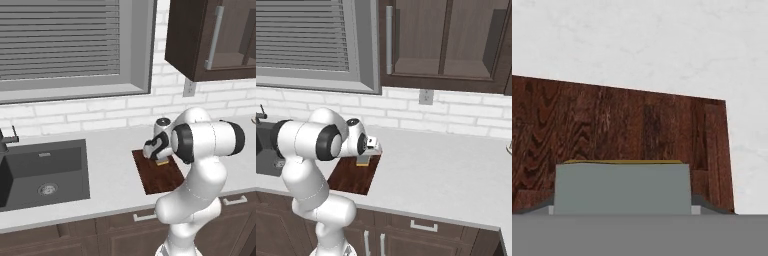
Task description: Pick up the sponge from the counter and clean the cutting board by briefly scrubbing or pressing down on the cutting board. Once finished, release the sponge.
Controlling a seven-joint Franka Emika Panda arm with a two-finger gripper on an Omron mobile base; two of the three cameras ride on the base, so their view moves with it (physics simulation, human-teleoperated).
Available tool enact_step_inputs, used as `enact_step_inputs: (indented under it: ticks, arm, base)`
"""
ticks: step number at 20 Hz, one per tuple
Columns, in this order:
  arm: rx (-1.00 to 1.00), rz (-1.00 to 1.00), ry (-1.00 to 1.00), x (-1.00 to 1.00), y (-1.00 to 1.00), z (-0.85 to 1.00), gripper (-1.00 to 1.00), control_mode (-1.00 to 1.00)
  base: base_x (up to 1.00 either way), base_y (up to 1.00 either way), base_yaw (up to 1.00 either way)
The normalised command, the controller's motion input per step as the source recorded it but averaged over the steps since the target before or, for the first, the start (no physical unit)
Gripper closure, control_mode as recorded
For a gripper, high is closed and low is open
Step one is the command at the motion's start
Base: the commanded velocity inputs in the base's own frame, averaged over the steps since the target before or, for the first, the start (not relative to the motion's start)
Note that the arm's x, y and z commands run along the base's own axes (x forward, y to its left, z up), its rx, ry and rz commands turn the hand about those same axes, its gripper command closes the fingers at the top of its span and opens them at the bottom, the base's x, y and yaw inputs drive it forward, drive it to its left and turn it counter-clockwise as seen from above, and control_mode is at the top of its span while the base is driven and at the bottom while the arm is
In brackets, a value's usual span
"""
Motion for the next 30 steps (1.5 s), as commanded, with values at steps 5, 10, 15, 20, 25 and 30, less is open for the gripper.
enact_step_inputs:
  ticks: [5,10,15,20,25,30]
  arm:
    - [0.00,-0.02,0.00,-0.41,-0.15,0.00,1.00,-1.00]
    - [0.00,-0.04,0.00,-0.85,-0.09,-0.05,1.00,-1.00]
    - [0.00,-0.03,0.00,-0.71,0.00,-0.13,1.00,-1.00]
    - [0.00,-0.03,0.01,0.00,0.01,-0.02,1.00,-1.00]
    - [0.00,-0.02,0.04,0.41,0.19,-0.01,1.00,-1.00]
    - [0.00,0.00,0.09,0.22,0.46,-0.12,1.00,-1.00]
  base:
    - [0.00,0.00,0.00]
    - [0.00,0.00,0.00]
    - [0.00,0.00,0.00]
    - [0.00,0.00,0.00]
    - [0.00,0.00,0.00]
    - [0.00,0.00,0.00]
